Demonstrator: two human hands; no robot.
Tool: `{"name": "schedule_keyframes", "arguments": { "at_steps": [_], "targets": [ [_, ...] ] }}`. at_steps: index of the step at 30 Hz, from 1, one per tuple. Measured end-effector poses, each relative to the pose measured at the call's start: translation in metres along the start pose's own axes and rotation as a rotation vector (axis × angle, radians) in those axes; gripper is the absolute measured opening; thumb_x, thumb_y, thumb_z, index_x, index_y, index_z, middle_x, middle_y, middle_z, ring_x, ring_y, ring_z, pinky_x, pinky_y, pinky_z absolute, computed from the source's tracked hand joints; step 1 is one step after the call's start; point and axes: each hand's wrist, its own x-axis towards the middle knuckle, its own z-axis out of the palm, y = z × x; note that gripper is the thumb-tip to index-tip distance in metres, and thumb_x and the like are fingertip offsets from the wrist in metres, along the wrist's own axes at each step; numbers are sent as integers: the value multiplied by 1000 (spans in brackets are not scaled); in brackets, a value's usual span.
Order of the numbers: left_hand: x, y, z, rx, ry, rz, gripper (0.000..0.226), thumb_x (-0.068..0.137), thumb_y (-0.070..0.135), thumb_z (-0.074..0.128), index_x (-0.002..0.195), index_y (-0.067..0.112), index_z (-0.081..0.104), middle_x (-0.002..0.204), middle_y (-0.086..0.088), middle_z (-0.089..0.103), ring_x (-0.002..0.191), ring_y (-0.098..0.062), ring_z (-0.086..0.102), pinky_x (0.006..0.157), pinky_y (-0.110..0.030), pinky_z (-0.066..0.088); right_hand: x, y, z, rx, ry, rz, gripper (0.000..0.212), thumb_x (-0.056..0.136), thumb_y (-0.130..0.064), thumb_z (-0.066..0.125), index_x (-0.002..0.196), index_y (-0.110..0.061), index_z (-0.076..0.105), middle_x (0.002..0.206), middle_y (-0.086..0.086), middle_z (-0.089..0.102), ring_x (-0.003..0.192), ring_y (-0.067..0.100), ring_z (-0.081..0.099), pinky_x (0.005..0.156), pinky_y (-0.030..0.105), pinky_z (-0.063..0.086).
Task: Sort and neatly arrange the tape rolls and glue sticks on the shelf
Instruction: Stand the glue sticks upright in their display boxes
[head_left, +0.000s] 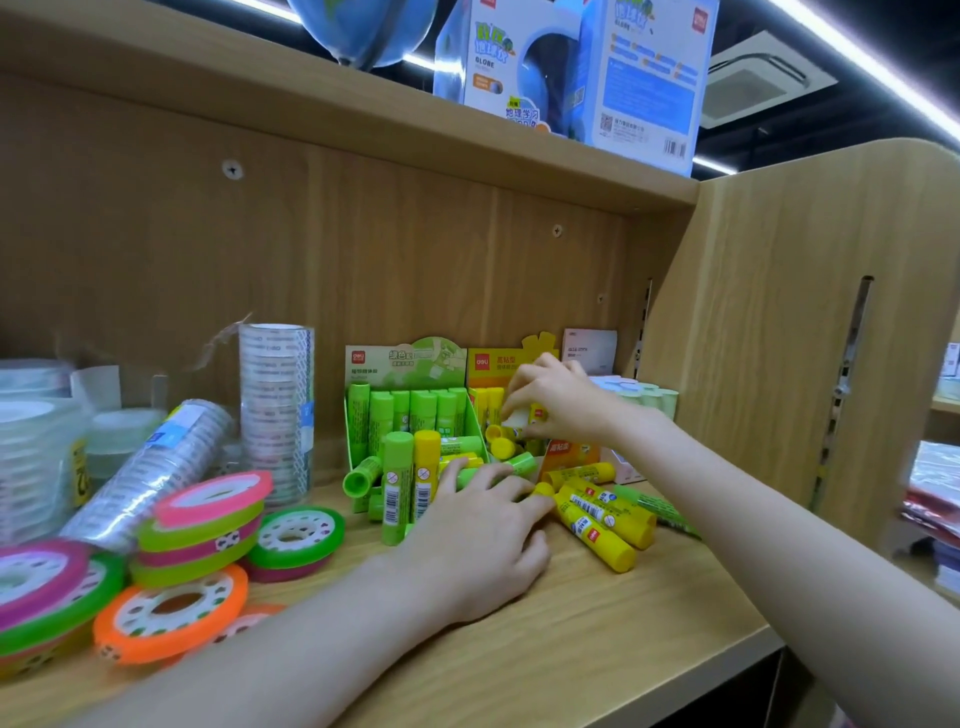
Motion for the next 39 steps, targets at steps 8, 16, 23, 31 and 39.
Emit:
{"name": "schedule_keyframes", "arguments": {
  "at_steps": [8, 16, 23, 31, 39],
  "targets": [
    [0, -2, 3, -1, 34, 25, 81, 70, 51, -5, 135, 31, 40, 144, 7, 37, 137, -13, 18, 114, -46, 2, 8, 1, 9, -19, -52, -27, 28, 87, -27, 60, 113, -19, 53, 118, -1, 53, 118, 21, 33, 92, 39, 28],
    [1, -2, 2, 4, 5, 20, 76, 74, 50, -2, 136, 32, 38, 145, 7, 36, 138, -13, 17, 115, -46, 1, 8, 7, 15, 333, 196, 54, 31, 84, -21, 66, 110, -15, 51, 102, -2, 61, 100, 13, 43, 84, 27, 33],
    [1, -1, 1, -5, -10, 13, 68, 79, 47, 6, 136, 31, 38, 145, 6, 35, 138, -13, 17, 115, -46, 1, 6, 24, -14, 752, 433, 276, 32, 95, -22, 51, 126, -16, 56, 96, 5, 51, 64, 0, 51, 59, 9, 40],
    [1, -2, 2, -2, 6, 20, 77, 74, 50, -2, 136, 30, 39, 145, 6, 36, 138, -14, 17, 115, -47, 2, 14, 27, -31, 550, 236, 376, 22, 79, -17, 72, 93, -19, 55, 100, 3, 53, 62, 5, 55, 59, 25, 44],
    [2, -1, 0, -5, -14, 11, 63, 81, 43, 13, 137, 30, 39, 145, 5, 36, 138, -14, 18, 115, -47, 2, 24, 8, -19, 443, 253, 407, 57, 79, -16, 73, 121, -6, 35, 103, 11, 52, 85, 28, 55, 68, 34, 46]
  ]
}}
